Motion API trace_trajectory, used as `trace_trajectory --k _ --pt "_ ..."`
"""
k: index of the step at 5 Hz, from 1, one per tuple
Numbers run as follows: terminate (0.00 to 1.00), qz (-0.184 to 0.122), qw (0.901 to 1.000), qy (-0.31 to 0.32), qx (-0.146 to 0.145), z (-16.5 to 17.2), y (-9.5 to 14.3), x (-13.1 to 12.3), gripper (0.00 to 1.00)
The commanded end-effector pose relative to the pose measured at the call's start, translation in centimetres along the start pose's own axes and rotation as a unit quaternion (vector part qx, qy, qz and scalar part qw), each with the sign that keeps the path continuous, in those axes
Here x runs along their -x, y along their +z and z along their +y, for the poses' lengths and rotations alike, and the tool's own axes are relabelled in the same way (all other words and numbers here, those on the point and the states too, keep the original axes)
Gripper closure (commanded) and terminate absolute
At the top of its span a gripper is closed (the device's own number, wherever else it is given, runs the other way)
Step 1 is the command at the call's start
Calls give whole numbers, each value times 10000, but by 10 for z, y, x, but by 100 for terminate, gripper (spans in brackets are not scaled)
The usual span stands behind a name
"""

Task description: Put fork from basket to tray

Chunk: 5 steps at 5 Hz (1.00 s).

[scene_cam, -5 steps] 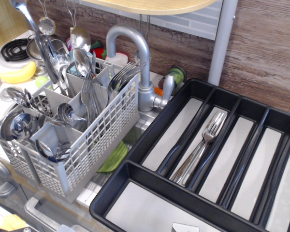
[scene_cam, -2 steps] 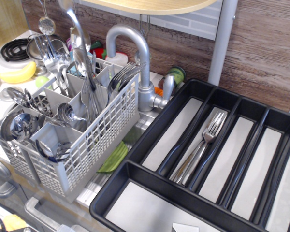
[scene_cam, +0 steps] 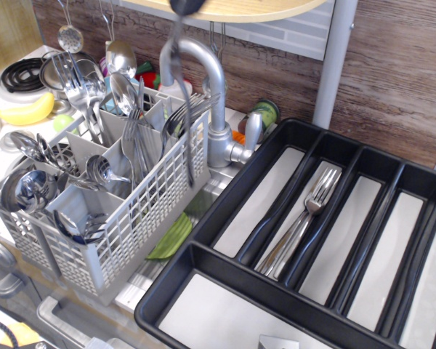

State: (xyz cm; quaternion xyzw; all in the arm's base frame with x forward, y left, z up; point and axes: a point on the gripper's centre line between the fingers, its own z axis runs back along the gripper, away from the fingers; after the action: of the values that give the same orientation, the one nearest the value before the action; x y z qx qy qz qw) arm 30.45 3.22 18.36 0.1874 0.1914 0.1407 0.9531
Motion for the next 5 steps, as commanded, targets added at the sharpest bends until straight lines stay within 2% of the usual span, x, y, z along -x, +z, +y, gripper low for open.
trace_trajectory --k 1,3,5 --pt "0 18 9998 -156 108 -27 4 2 100" --pt "0 78 9983 -409 418 -48 11 1 100" --pt "0 111 9974 -342 624 -63 -9 -10 100"
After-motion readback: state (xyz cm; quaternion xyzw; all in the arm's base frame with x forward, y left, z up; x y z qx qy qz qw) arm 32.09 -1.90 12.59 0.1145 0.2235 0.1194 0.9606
